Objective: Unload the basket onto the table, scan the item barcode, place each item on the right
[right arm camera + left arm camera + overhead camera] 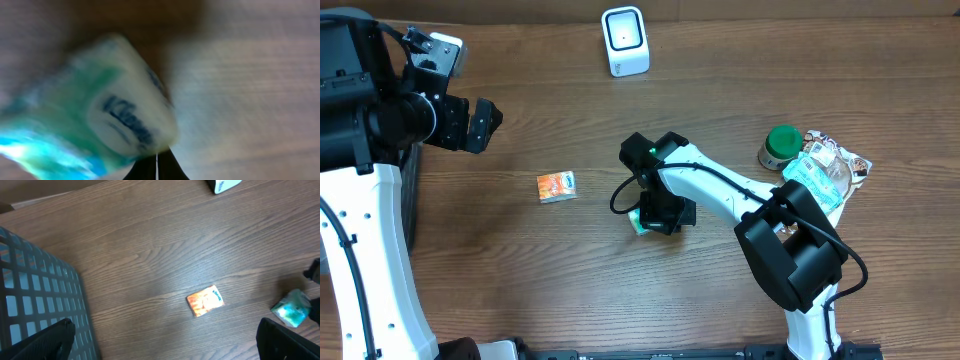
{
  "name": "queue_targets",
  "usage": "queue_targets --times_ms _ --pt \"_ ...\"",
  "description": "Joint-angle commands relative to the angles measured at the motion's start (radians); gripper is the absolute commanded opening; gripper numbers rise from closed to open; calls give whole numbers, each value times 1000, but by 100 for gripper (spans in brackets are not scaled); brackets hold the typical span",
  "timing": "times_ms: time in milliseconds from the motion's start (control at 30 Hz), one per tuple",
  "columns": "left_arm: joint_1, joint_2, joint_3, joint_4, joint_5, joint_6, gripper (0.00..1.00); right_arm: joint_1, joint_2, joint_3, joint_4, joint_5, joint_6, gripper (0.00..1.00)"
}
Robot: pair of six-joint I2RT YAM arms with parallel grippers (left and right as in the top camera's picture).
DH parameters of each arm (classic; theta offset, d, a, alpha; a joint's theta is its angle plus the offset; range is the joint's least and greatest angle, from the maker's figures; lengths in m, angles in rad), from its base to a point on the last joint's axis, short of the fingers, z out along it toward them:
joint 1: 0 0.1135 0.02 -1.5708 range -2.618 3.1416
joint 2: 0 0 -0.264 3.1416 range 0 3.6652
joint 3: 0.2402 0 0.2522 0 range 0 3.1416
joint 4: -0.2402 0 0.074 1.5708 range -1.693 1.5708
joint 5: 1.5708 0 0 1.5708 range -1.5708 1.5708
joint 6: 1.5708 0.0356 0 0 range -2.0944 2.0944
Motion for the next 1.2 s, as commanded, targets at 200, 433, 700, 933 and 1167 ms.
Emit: queue_targets --times_ms 200,433,700,933,1167 --pt "3 2 18 1 4 23 100 -2 -6 0 301 176 -235 8" --pt "3 2 18 1 4 23 100 -2 -6 7 461 178 -393 16" --pt "3 2 18 1 4 23 100 -2 -29 74 410 -13 -425 31" --pt "4 2 18 1 4 23 100 -17 -120 195 195 -13 -450 83" --pt "3 2 18 1 4 23 100 -82 -98 135 125 -191 -471 77"
